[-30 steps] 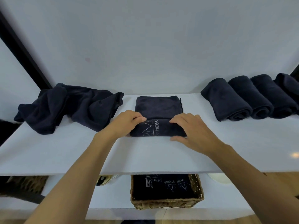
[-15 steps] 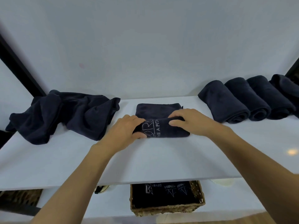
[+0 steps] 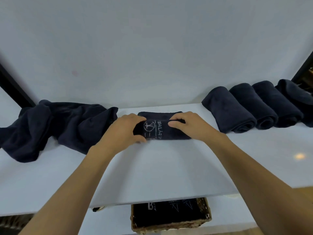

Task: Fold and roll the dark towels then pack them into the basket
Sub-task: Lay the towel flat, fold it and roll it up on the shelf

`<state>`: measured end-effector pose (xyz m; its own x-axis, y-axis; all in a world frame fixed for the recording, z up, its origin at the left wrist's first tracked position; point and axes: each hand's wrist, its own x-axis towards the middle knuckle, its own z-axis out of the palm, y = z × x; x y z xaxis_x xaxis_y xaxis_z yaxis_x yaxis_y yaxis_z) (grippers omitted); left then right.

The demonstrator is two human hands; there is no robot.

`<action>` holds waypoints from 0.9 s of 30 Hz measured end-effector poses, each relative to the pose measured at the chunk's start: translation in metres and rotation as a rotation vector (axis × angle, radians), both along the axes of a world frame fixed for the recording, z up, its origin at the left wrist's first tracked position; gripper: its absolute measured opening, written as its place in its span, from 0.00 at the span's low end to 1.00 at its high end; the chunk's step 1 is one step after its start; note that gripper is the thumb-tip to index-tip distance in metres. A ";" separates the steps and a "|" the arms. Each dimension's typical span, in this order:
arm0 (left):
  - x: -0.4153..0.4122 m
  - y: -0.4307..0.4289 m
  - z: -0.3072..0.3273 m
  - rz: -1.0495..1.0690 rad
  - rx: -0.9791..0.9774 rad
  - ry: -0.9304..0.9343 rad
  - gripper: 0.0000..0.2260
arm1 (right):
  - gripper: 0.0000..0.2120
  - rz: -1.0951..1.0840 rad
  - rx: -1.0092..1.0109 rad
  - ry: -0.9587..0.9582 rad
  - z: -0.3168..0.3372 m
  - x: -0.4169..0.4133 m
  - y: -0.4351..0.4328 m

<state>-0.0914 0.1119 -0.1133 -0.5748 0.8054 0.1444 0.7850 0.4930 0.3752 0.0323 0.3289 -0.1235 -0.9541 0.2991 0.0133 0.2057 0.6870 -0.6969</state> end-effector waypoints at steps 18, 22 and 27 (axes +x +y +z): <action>-0.032 0.053 -0.021 0.136 0.195 0.373 0.19 | 0.14 -0.029 0.320 -0.003 -0.005 -0.041 0.016; -0.027 0.054 -0.033 0.042 0.041 0.384 0.26 | 0.13 -0.093 0.303 -0.064 0.002 -0.057 0.017; -0.044 0.076 -0.010 0.141 -0.145 0.142 0.21 | 0.24 0.022 0.732 0.189 -0.013 -0.043 0.004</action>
<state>-0.1359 0.1884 -0.1236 -0.6652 0.7369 0.1206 0.7444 0.6419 0.1840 -0.0107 0.3327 -0.1369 -0.9215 0.1323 0.3652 0.1093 0.9905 -0.0832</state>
